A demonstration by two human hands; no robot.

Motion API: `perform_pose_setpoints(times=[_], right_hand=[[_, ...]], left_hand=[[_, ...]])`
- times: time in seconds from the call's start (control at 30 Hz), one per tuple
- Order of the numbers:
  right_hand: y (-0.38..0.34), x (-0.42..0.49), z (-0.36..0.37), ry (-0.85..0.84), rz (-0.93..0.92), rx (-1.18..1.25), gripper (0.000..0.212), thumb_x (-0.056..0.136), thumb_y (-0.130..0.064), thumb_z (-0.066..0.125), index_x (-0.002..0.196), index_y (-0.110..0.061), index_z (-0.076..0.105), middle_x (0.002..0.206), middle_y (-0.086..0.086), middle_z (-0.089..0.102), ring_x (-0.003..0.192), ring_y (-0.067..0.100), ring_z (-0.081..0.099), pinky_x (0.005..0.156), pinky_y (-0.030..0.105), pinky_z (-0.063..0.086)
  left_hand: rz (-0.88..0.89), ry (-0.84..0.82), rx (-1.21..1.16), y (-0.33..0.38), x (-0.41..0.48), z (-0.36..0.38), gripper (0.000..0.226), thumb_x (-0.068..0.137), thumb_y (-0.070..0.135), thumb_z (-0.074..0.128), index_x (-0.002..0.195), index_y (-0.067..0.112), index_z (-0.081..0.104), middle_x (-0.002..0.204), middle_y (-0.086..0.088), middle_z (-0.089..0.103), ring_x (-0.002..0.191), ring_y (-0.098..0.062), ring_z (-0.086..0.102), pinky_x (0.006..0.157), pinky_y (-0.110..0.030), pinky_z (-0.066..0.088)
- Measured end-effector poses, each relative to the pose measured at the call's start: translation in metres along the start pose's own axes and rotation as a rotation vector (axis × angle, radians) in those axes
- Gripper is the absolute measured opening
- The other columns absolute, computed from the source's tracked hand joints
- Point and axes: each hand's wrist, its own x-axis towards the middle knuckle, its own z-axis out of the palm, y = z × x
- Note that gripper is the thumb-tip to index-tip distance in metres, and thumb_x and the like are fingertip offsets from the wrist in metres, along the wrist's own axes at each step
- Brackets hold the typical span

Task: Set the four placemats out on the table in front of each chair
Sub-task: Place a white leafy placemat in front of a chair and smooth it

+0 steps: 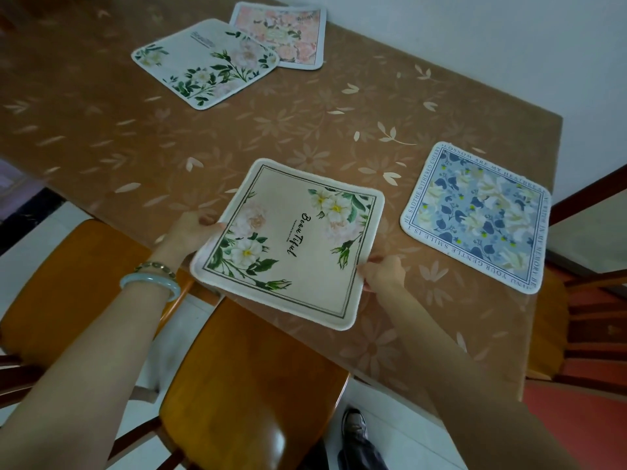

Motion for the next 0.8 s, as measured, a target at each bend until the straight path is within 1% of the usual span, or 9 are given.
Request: perform_pose_setpoints(times=[0.07,0.13,0.2,0.3,0.43,0.5,0.63,0.73,0.8], right_hand=[[-0.010,0.008,-0.005,0.057,-0.096,-0.097,0.018,0.084,-0.008,0.060,0.100,-0.011,0.069,0.100,0.013,0.069,0.095,0.030,0.066,0.082,0.036,0.055],[-0.022,0.014,-0.010,0.084,-0.179,-0.147,0.022,0.085,-0.008,0.057,0.102,-0.012,0.071,0.095,0.012,0.070,0.089,0.029,0.065,0.074,0.030,0.049],[-0.034,0.021,-0.012,0.101,-0.240,-0.160,0.023,0.084,-0.007,0.056,0.099,-0.013,0.073,0.085,0.010,0.068,0.079,0.027,0.062,0.069,0.027,0.044],[-0.048,0.031,-0.009,0.103,-0.326,-0.202,0.018,0.082,-0.007,0.056,0.084,-0.012,0.073,0.072,0.008,0.065,0.073,0.026,0.059,0.066,0.026,0.041],[-0.059,0.040,-0.003,0.096,-0.416,-0.223,0.024,0.087,-0.009,0.058,0.107,-0.008,0.071,0.101,0.011,0.071,0.090,0.025,0.061,0.077,0.026,0.044],[-0.059,0.043,-0.005,0.125,-0.434,-0.212,0.032,0.087,-0.009,0.057,0.118,-0.010,0.065,0.118,0.012,0.065,0.108,0.028,0.058,0.092,0.033,0.046],[-0.034,0.039,-0.017,0.261,-0.228,-0.149,0.041,0.092,-0.027,0.053,0.130,-0.009,0.053,0.133,0.019,0.046,0.125,0.037,0.042,0.106,0.043,0.032],[-0.004,0.032,-0.029,0.235,-0.037,-0.194,0.049,0.092,-0.031,0.051,0.134,-0.006,0.049,0.136,0.021,0.047,0.135,0.033,0.030,0.109,0.036,0.017],[0.010,0.033,-0.034,0.178,0.033,-0.137,0.041,0.090,-0.018,0.052,0.125,0.001,0.057,0.117,0.023,0.060,0.128,0.032,0.040,0.100,0.033,0.028]], left_hand=[[-0.029,-0.089,-0.007,-0.004,-0.004,-0.003,0.025,0.084,0.020,0.070,0.100,0.000,0.068,0.103,-0.017,0.071,0.096,-0.032,0.067,0.088,-0.042,0.054],[-0.106,-0.278,0.016,-0.009,-0.011,-0.009,0.024,0.080,0.021,0.075,0.096,0.004,0.069,0.092,-0.013,0.075,0.090,-0.028,0.071,0.081,-0.038,0.057],[-0.190,-0.521,0.066,-0.013,-0.020,-0.014,0.030,0.074,0.025,0.081,0.097,0.007,0.071,0.090,-0.010,0.077,0.088,-0.024,0.073,0.075,-0.033,0.057],[-0.248,-0.698,0.107,-0.018,-0.031,-0.008,0.039,0.070,0.028,0.084,0.101,0.008,0.071,0.093,-0.011,0.076,0.087,-0.020,0.074,0.068,-0.025,0.057],[-0.303,-0.811,0.147,-0.021,-0.039,-0.004,0.047,0.076,0.036,0.078,0.107,0.002,0.068,0.097,-0.012,0.076,0.091,-0.021,0.073,0.072,-0.025,0.057],[-0.311,-0.720,0.118,-0.019,-0.038,-0.012,0.045,0.077,0.038,0.076,0.103,0.002,0.069,0.091,-0.010,0.077,0.085,-0.019,0.074,0.067,-0.024,0.057],[-0.204,-0.131,-0.027,-0.014,-0.017,-0.022,0.037,0.080,0.038,0.074,0.095,0.005,0.068,0.085,-0.010,0.074,0.073,-0.020,0.069,0.057,-0.025,0.053],[-0.069,0.156,0.022,-0.003,0.002,-0.021,0.035,0.084,0.027,0.069,0.112,0.007,0.063,0.115,-0.013,0.067,0.100,-0.028,0.063,0.084,-0.036,0.052],[0.022,0.169,0.094,0.004,0.008,-0.017,0.039,0.089,0.021,0.063,0.125,0.006,0.056,0.128,-0.015,0.060,0.115,-0.032,0.057,0.090,-0.032,0.043]])
